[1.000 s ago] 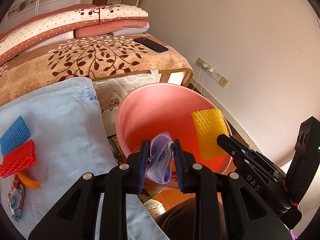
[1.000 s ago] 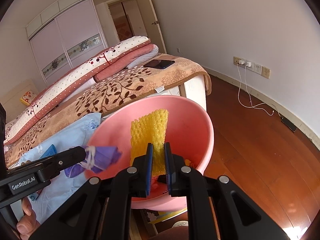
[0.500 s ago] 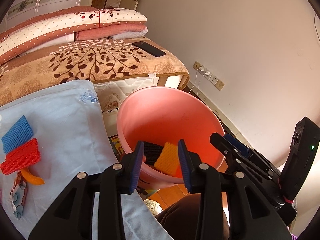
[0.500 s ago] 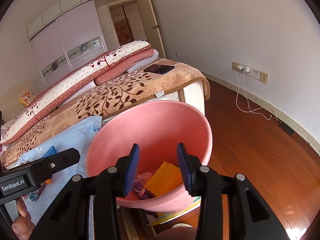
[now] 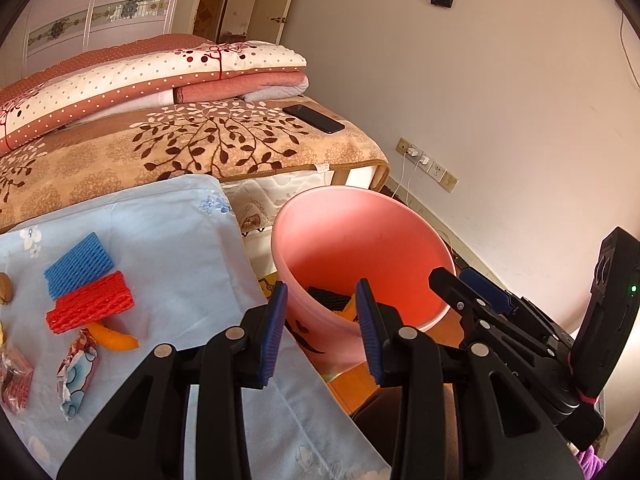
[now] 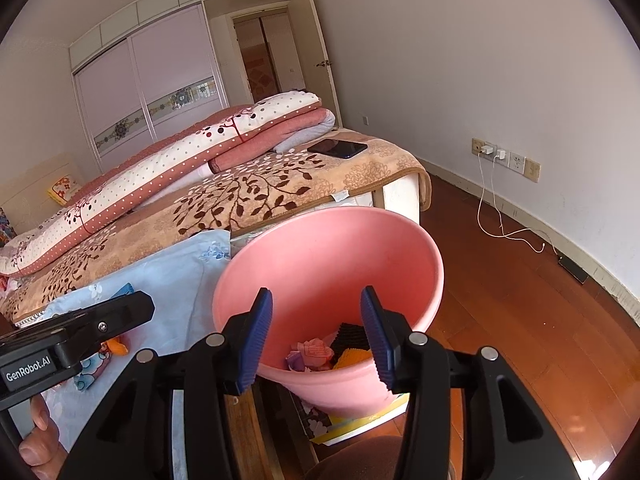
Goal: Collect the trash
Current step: 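Move both open tools back over the trash on the blue cloth, then grasp the red-white candy wrapper with the left tool while the right tool grasps the orange peel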
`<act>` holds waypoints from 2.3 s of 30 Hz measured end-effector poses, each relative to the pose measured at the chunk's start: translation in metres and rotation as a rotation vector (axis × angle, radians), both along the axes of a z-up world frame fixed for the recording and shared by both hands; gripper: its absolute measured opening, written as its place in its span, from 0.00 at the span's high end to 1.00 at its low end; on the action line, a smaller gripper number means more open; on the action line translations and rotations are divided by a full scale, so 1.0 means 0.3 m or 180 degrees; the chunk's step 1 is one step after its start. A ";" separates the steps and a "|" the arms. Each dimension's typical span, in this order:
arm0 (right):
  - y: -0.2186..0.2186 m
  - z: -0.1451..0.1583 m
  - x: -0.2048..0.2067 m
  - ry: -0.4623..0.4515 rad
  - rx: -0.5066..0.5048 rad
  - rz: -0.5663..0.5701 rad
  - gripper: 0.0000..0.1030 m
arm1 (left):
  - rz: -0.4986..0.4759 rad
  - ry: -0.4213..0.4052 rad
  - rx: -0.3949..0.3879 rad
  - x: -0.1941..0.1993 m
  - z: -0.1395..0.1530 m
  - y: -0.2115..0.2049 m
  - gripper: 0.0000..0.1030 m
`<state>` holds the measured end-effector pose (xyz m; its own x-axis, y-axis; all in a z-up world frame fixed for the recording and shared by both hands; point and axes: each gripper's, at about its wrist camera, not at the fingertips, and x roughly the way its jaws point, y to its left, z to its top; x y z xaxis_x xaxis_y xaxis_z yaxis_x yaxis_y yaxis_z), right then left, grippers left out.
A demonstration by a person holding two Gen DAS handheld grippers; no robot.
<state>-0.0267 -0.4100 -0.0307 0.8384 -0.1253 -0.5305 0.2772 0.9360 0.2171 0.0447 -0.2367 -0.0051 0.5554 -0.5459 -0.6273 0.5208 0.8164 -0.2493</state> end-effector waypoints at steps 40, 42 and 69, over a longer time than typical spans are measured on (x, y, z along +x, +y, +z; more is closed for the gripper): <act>0.456 -0.063 0.051 0.0558 -0.0113 0.1028 0.56 | 0.0646 0.0092 0.0653 -0.041 -0.171 0.608 0.65; 0.460 -0.064 0.053 0.0565 -0.0099 0.1069 0.56 | 0.0634 0.0121 0.0674 -0.016 -0.182 0.598 0.65; 0.698 -0.140 0.335 0.0945 -0.0010 0.1996 0.54 | 0.0663 0.0404 0.0446 0.053 -0.233 0.664 0.92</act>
